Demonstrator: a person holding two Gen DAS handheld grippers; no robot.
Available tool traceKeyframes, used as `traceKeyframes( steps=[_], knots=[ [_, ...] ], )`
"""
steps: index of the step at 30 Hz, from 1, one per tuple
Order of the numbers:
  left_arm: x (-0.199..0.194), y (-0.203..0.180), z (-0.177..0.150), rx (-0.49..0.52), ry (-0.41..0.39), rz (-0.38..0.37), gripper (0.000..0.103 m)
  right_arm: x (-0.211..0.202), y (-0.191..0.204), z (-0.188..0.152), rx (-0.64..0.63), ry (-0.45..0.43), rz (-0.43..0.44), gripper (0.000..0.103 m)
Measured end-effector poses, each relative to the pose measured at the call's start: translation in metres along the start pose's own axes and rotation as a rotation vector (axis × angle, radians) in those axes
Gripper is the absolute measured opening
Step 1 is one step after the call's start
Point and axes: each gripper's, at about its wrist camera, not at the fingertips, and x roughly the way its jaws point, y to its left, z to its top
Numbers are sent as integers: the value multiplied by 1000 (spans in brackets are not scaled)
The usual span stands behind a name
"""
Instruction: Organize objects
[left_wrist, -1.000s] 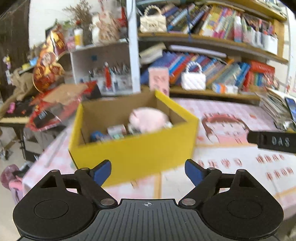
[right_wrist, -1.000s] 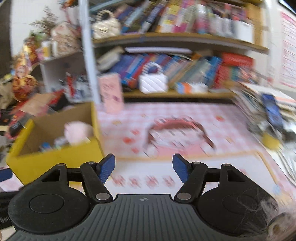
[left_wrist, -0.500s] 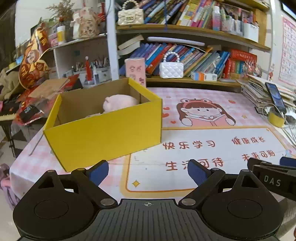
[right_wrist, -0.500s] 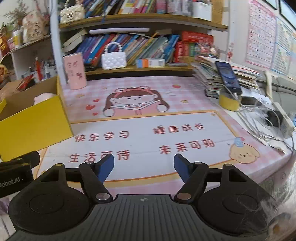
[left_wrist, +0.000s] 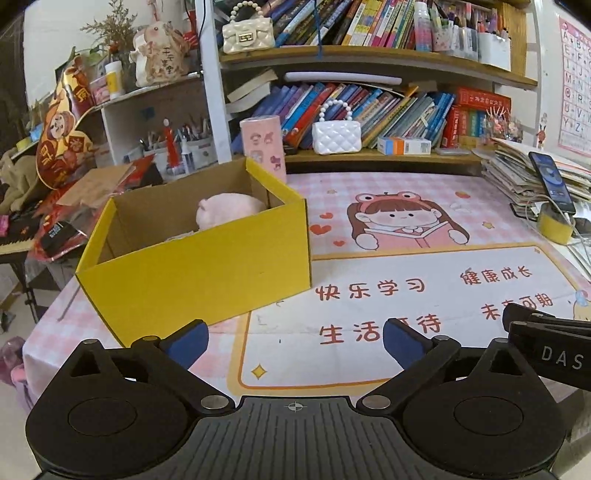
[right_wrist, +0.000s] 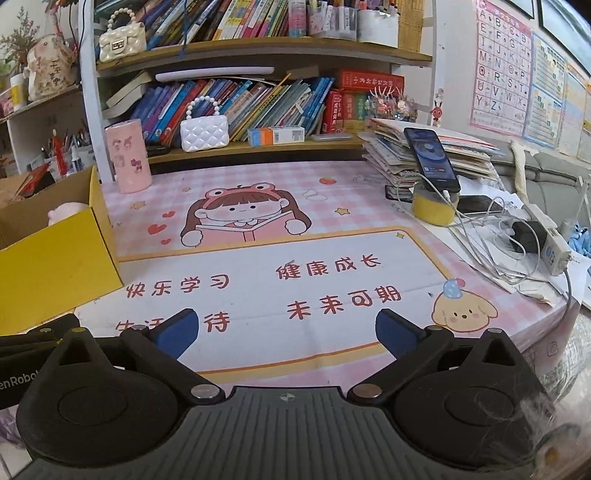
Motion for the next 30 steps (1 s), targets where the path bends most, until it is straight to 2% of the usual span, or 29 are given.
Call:
traceKeyframes(
  steps=[13, 30],
  knots=[
    [5, 2, -2, -44, 51, 52, 103, 2, 7, 0, -45, 14, 23, 103],
    [4, 2, -4, -53, 49, 69, 103, 3, 9, 1, -45, 23, 16, 103]
  ],
)
